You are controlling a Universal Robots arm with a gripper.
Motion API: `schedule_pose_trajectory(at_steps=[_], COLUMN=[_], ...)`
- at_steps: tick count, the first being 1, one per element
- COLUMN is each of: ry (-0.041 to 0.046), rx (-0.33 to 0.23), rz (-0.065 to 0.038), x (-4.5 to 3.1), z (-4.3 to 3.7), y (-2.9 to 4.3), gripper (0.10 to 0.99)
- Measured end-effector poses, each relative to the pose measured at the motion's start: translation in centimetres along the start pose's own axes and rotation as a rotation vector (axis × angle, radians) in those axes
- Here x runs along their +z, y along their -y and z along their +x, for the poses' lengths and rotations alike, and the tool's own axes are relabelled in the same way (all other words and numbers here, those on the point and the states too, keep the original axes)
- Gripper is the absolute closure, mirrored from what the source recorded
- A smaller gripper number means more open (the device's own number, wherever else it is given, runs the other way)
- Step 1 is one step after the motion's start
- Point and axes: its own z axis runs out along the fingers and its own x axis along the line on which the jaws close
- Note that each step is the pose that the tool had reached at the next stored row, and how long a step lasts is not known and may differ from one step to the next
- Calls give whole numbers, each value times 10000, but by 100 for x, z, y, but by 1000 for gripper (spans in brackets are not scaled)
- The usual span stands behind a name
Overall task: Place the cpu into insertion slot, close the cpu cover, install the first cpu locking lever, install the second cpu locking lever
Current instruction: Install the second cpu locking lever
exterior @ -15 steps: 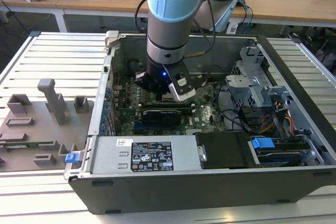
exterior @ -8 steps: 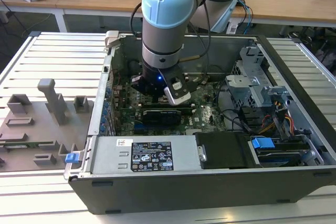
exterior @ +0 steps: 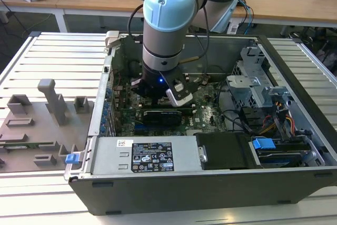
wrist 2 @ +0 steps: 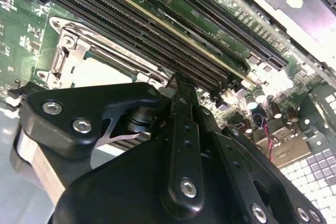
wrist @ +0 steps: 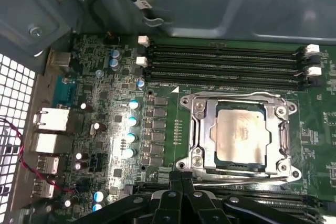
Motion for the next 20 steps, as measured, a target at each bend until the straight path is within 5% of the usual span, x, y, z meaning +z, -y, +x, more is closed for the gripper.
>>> schedule_pose_trajectory(at_steps=[7,12,16,20], ry=[-54,-20,-22,-36], rx=[-227,-252,-262,-258], rz=[0,-2,-3,-3], x=[122,103,16,14], z=[-12,5,4,-68], y=[-110,-74,-102,-130], gripper=[980,980,980,980])
